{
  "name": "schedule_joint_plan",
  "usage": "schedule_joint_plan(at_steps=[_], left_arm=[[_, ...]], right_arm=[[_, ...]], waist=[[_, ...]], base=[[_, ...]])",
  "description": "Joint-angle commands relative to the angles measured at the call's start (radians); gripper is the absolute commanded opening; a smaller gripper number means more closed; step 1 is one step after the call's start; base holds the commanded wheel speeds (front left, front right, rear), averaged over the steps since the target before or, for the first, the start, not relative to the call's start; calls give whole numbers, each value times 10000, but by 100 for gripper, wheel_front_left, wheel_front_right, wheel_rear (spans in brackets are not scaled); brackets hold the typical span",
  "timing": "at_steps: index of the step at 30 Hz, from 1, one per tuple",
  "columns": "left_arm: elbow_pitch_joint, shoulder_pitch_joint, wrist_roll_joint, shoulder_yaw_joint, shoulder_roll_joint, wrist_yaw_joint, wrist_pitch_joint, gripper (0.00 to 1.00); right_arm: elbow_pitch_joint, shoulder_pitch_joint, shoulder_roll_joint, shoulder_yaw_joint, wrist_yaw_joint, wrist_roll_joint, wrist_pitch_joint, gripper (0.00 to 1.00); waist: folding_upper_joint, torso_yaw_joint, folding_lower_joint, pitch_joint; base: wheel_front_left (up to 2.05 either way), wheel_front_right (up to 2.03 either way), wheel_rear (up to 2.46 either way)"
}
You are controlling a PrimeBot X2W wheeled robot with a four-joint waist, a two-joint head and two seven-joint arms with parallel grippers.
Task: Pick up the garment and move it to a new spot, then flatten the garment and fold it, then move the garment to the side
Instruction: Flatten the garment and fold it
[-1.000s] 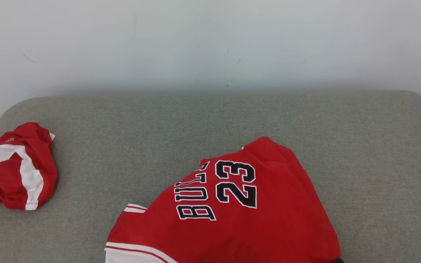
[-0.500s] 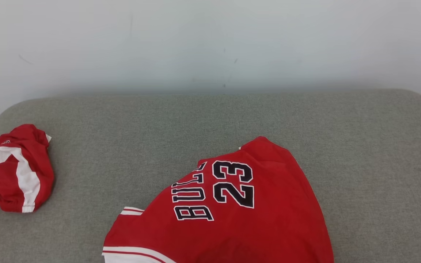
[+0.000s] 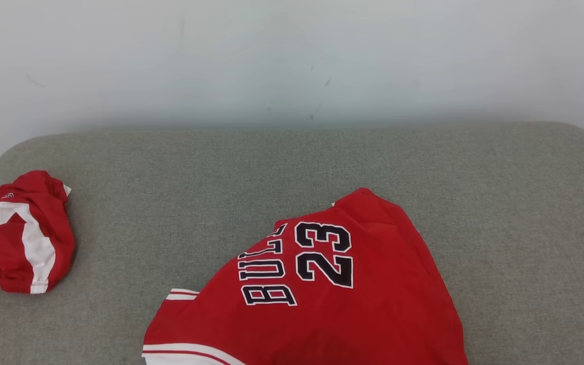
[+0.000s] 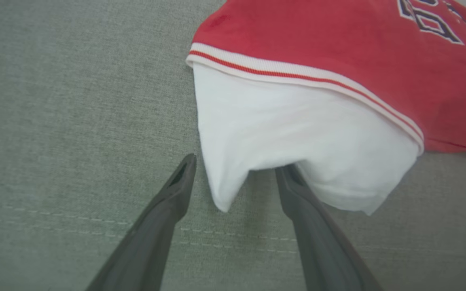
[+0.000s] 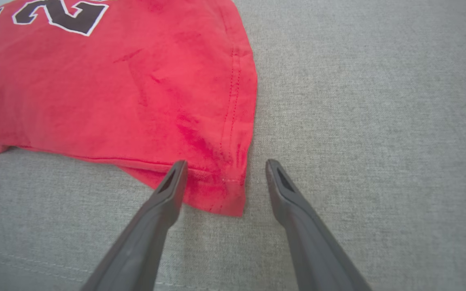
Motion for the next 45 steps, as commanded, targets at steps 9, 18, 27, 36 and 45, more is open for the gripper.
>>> schedule_joint_plan(at_steps=[9, 18, 27, 36, 45], left_arm=[[646, -536, -403, -575, 96, 16, -34, 0], [-397, -1, -475, -106, 152, 16, -34, 0], [-1943, -140, -87, -121, 338, 16, -34, 0], [-3065, -2631, 143, -1061, 1897, 16, 565, 0], [-3316, -8652, -1315, -2553, 3866, 18, 2236, 0]], right_arm=[[-22, -276, -98, 248, -23, -14, -5, 0], [-933, 281, -60, -127, -23, 224, -5, 0], [-2309, 12, -89, 66, -23, 448, -5, 0], [-2995, -2037, -1010, 622, -23, 1122, -6, 0], [-2470, -7843, -1951, 1120, -23, 2977, 911, 0]], waist=[[0, 114, 0, -45], [0, 131, 0, -150], [0, 189, 0, -153], [0, 111, 0, 502], [0, -85, 0, 2752]], base=[[0, 0, 0], [0, 0, 0], [0, 0, 0], [0, 0, 0], [0, 0, 0]])
